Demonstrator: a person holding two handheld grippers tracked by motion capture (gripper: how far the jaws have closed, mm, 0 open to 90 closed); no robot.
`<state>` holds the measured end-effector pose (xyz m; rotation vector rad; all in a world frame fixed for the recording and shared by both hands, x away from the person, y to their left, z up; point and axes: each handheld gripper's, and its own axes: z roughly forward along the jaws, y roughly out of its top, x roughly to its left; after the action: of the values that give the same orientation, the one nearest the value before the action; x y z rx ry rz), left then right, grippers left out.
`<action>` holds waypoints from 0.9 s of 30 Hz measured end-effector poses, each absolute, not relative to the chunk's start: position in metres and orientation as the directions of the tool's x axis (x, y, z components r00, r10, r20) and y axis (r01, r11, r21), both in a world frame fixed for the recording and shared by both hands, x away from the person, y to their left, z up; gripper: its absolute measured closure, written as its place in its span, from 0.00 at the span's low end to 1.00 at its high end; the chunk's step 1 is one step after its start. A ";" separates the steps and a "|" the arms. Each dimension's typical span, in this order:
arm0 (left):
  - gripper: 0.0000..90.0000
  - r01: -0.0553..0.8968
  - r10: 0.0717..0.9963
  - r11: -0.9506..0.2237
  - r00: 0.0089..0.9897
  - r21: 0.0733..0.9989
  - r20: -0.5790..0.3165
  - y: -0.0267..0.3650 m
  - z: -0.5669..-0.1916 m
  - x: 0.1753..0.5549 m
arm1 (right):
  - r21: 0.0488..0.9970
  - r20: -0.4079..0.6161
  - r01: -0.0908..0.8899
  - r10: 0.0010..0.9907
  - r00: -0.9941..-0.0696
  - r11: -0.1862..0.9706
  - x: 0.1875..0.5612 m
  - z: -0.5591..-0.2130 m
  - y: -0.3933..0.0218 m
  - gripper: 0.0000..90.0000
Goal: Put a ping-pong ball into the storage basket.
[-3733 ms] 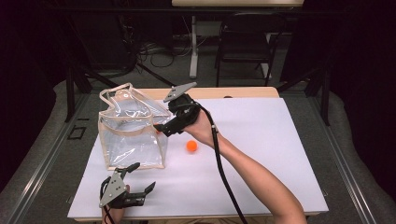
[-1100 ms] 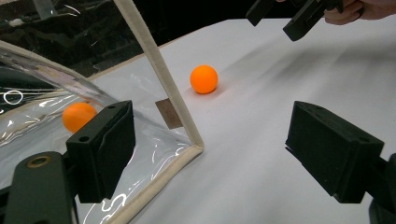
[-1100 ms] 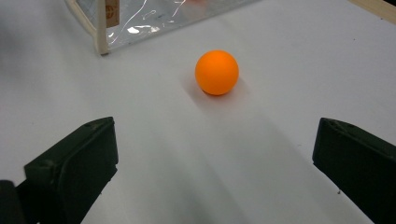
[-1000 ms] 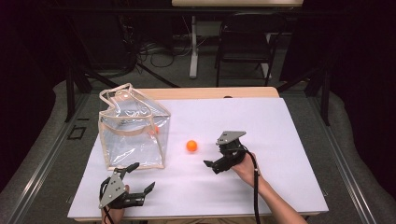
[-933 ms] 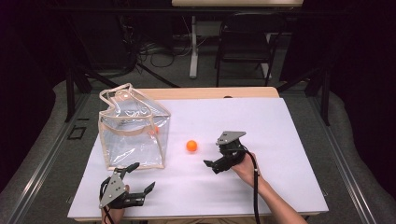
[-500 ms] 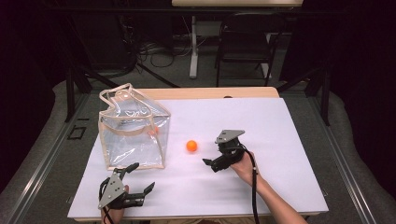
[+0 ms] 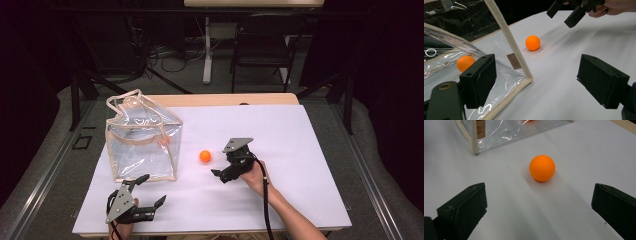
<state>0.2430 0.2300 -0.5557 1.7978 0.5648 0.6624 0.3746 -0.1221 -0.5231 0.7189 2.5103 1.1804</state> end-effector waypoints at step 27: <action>0.17 0.066 0.666 -0.303 0.728 0.951 0.162 0.230 -0.556 0.243 | 0.778 -0.018 0.323 0.532 -0.847 0.539 0.397 -0.530 -0.098 0.00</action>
<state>0.2427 0.2303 -0.5564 1.8025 0.5749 0.6625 0.3973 -0.0984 -0.5295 0.7163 2.5266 1.1994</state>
